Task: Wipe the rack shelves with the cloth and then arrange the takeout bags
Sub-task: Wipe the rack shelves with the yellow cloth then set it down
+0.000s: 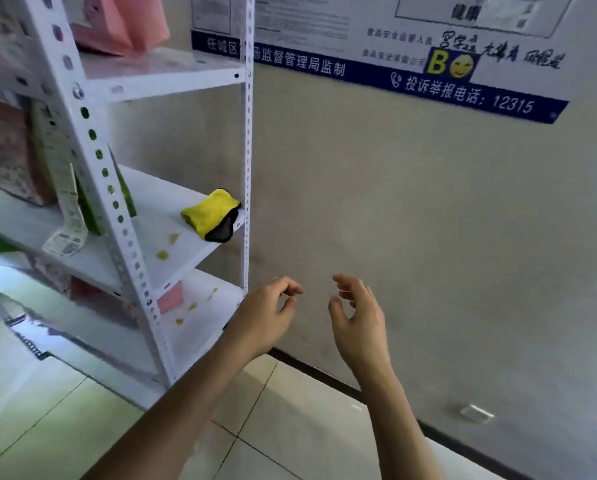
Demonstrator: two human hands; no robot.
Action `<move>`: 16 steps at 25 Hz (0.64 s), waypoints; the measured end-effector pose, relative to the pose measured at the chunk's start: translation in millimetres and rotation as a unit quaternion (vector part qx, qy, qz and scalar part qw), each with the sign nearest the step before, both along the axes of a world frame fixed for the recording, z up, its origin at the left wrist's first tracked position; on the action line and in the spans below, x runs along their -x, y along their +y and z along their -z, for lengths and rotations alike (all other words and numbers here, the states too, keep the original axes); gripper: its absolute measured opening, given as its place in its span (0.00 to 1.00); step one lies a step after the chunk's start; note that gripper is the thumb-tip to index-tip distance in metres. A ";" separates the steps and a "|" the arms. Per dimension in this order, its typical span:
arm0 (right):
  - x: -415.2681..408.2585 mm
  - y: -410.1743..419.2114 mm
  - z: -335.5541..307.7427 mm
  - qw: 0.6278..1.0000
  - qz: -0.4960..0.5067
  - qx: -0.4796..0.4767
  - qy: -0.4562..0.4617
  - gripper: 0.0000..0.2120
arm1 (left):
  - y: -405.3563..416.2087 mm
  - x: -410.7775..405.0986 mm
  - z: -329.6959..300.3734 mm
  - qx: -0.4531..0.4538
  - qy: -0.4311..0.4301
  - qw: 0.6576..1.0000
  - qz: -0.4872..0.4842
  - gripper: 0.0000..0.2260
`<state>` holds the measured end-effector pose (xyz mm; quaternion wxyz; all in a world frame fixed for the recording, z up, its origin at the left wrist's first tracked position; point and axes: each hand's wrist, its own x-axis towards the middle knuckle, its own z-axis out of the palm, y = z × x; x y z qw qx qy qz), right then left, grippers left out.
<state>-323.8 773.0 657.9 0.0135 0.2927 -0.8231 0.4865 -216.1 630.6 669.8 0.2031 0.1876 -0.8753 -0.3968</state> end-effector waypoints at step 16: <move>82.8 -206.3 17.6 0.937 -0.350 0.006 -0.022 0.16 | -86.6 26.3 28.5 0.034 -0.039 0.944 -0.327 0.10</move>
